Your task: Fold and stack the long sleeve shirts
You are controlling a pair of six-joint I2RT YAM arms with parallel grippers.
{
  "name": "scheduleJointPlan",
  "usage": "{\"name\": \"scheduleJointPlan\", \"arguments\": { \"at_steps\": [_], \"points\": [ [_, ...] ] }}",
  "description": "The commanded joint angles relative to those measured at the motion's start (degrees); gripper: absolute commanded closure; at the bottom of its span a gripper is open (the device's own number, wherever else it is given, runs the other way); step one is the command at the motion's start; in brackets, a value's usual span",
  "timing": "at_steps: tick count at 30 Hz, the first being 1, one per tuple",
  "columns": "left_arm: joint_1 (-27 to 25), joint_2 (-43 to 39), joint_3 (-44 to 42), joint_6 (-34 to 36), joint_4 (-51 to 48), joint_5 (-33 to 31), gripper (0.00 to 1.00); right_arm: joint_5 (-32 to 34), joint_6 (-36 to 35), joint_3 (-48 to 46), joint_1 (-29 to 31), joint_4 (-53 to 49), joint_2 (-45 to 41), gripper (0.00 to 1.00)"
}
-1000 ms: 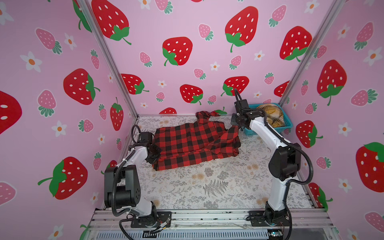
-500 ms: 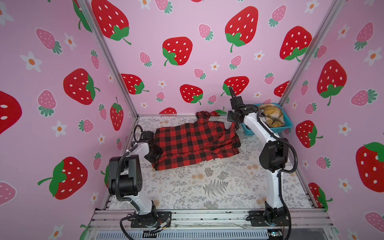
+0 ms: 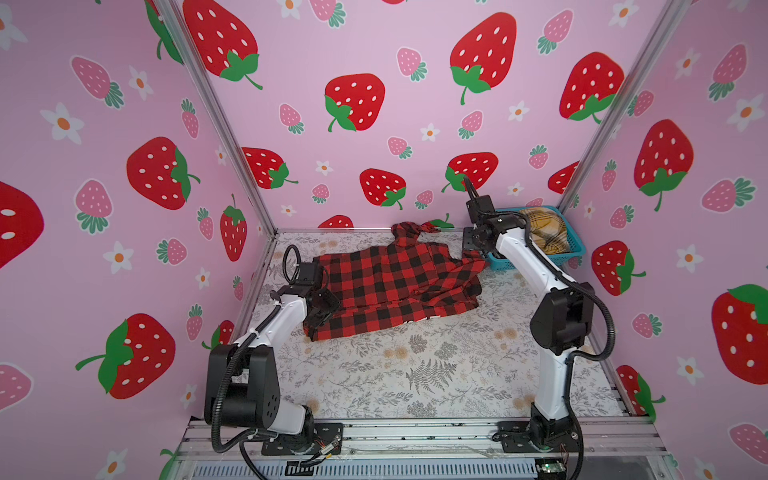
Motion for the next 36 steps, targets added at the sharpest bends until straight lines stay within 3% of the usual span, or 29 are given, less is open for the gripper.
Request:
{"name": "scheduleJointPlan", "arguments": {
  "at_steps": [1,6,10,19,22,27,36],
  "points": [
    [0.5,1.6,-2.2,0.1,0.6,1.9,0.60,-2.5,2.8,-7.1,-3.2,3.3,-2.9,0.35],
    [2.2,5.3,-2.1,1.8,1.1,2.3,0.65,-8.7,2.5,-8.2,-5.6,5.7,-0.1,0.36],
    [2.8,7.1,-1.7,2.5,1.6,2.9,0.68,-7.8,3.8,-5.9,-5.7,5.0,3.6,0.41],
    [3.5,10.5,-2.0,4.5,2.0,2.3,0.74,-9.7,4.5,-1.7,-5.8,7.8,8.9,0.62],
    [4.3,10.8,-2.6,4.8,2.3,2.5,0.75,-8.8,4.6,-0.3,-5.6,5.9,8.9,0.57],
    [5.1,11.1,-3.4,5.8,2.5,2.2,0.76,-7.8,4.9,-8.9,-4.9,10.6,2.4,0.41],
    [8.4,11.6,-4.6,6.3,1.9,1.8,0.79,-4.6,6.7,-17.2,-3.9,11.1,-1.6,0.39]
  ]
}}
